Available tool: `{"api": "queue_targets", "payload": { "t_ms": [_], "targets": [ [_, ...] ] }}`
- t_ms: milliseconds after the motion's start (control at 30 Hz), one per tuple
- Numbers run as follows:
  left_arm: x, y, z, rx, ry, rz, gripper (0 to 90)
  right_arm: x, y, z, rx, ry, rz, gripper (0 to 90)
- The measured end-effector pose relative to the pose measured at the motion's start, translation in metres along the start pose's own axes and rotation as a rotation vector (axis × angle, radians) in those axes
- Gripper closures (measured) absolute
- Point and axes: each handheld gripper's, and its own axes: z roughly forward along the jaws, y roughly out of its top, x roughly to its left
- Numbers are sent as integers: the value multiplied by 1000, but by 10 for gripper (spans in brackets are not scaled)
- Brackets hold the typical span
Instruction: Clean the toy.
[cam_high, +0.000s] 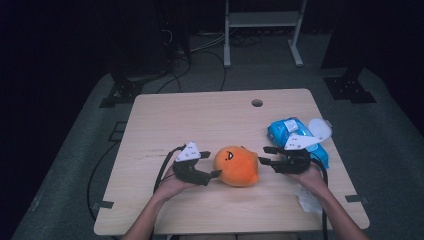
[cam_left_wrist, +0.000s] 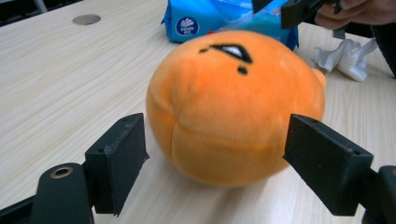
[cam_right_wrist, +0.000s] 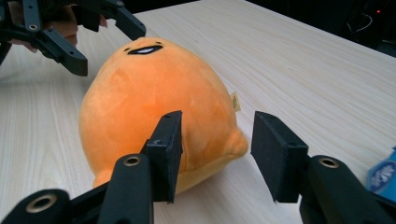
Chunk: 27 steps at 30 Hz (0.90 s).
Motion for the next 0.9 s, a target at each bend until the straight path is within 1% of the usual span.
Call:
{"api": "queue_targets", "payload": {
  "t_ms": [133,200,233,333,400,467,533,567,667,700,900],
  "targets": [
    [0,-4,-8,-1,13,-13,193,2,-1,-7,4,-8,-1,497],
    [0,-5,-10,-1,17,-12,189,2,-1,-8,2,-12,-3,495],
    [-1,-8,-14,-3,20,-16,189,2,-3,-12,7,-18,-1,491],
    [-2,-11,-18,-2,24,-18,182,2,-6,-17,12,-24,8,484],
    [-3,-16,-23,-6,31,-27,181,2,-7,-21,10,-31,15,474],
    [-4,-18,-25,-11,37,-27,177,2,-9,-25,8,-33,29,470],
    [-5,-19,-26,-10,35,-30,173,2,-10,-26,11,-36,28,468],
    [-6,-20,-27,-5,35,-25,173,3,-12,-30,16,-39,35,461],
    [-7,-21,-28,-2,33,-28,167,3,-14,-34,16,-44,46,451],
    [-8,-22,-29,3,33,-25,167,3,-15,-36,14,-45,44,451],
    [-9,-27,-33,-2,44,-32,164,5,-19,-44,18,-55,47,444]
  ]
}}
